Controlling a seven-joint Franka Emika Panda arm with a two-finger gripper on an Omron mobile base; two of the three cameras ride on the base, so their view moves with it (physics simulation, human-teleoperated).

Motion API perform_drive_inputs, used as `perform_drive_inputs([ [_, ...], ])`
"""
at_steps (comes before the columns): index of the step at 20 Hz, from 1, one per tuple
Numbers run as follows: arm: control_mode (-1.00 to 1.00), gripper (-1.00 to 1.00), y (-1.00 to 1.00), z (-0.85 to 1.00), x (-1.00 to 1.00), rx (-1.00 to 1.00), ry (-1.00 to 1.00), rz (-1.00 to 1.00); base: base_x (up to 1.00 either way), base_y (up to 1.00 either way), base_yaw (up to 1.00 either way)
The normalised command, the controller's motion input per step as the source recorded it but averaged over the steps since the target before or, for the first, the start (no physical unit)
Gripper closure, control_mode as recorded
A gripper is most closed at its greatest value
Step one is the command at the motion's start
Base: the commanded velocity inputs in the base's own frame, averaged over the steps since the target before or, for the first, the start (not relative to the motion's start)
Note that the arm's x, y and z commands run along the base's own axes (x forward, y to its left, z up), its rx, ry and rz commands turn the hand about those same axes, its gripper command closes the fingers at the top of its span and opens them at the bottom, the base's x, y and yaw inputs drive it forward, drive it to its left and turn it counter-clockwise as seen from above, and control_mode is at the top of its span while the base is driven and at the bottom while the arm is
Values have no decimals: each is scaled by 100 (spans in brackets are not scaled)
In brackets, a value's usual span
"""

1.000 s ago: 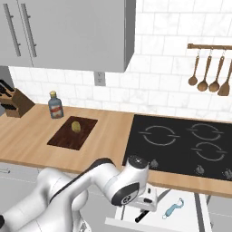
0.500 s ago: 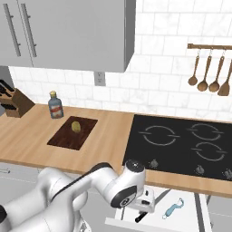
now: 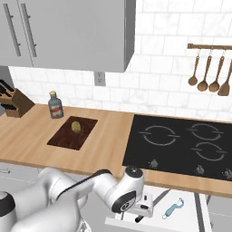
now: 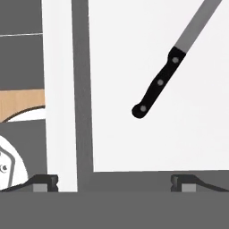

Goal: Place the appropriate cutting tool for cutting the potato skin on the cutting board.

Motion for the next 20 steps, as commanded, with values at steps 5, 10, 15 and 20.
perform_drive_inputs([
  [5,-100,-100,0,-31,0,0,3,3,0,0,0],
  [10,-100,-100,0,-15,0,0,1,5,0,0,0],
  [15,-100,-100,0,-1,-1,0,0,7,0,0,0],
  [20,-100,-100,10,-23,-31,0,4,6,0,0,0],
])
